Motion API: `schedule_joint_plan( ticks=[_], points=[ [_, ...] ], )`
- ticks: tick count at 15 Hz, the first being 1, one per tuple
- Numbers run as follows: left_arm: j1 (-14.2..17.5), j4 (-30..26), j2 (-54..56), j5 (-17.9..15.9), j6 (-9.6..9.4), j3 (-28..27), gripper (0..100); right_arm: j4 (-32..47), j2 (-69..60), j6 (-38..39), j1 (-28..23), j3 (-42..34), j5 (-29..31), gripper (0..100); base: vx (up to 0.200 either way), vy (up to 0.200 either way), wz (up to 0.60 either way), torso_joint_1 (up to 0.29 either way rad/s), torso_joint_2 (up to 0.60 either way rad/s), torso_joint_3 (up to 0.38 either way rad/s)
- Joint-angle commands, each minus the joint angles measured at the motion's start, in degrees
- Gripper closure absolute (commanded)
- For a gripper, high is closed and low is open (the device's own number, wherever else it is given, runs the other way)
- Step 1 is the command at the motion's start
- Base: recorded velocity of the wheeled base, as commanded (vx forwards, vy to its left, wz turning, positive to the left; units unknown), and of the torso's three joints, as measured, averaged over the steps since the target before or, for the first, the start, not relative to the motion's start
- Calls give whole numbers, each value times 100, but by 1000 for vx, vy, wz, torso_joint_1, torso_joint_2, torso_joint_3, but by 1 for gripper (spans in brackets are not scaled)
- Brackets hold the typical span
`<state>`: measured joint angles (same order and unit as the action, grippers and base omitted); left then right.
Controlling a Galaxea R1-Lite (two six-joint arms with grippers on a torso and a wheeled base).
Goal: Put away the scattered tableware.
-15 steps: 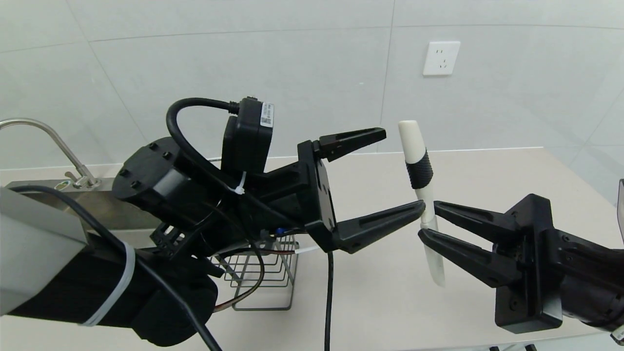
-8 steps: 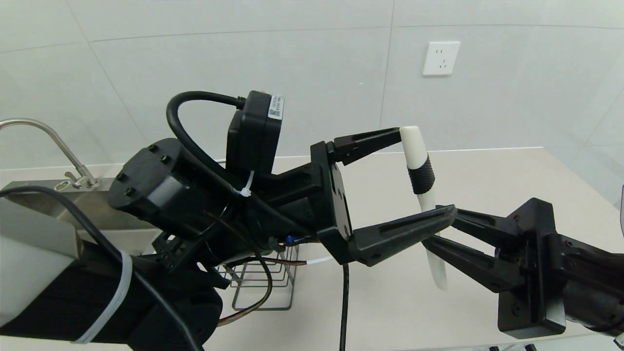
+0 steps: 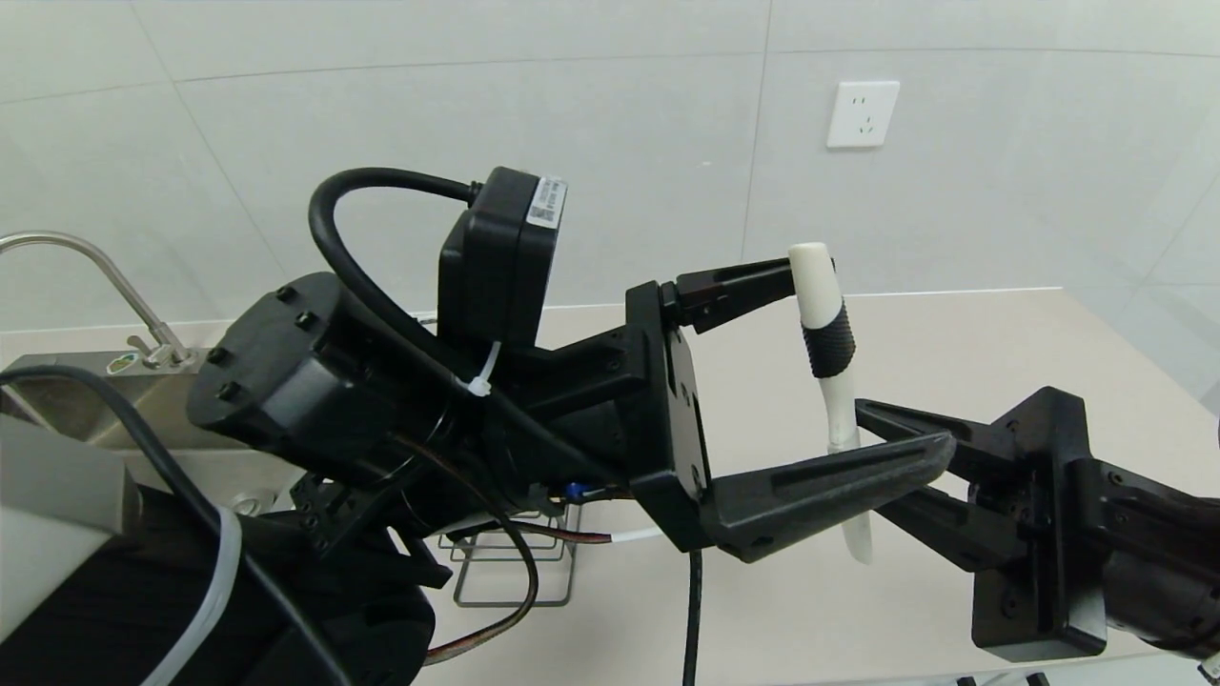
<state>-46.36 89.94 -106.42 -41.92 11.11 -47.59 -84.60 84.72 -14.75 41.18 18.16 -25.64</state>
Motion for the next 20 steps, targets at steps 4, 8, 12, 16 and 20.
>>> schedule_joint_plan(
  ticks=[4, 8, 12, 16, 20],
  points=[
    [-31, 6, 43, 26, 6, -13, 0, -12, 53, -2, 4, 12, -3, 100, 0, 0, 0, 0, 0, 0],
    [-31, 6, 16, 79, 6, -13, 100, -12, 79, -10, 83, 56, -3, 100, 0, 0, 0, 0, 0, 0],
    [-31, 6, 16, 79, 6, -13, 100, 14, 114, -10, 83, 56, -64, 100, 0, 0, 0, 0, 0, 0],
    [110, 6, -10, 352, -3, 48, 100, 58, 150, -248, 66, 29, -73, 0, 0, 0, 0, 0, 0, 0],
    [628, 6, -28, 352, -91, 444, 100, 190, -53, -265, -928, -612, -55, 0, 0, 0, 0, 0, 0, 0]
  ],
)
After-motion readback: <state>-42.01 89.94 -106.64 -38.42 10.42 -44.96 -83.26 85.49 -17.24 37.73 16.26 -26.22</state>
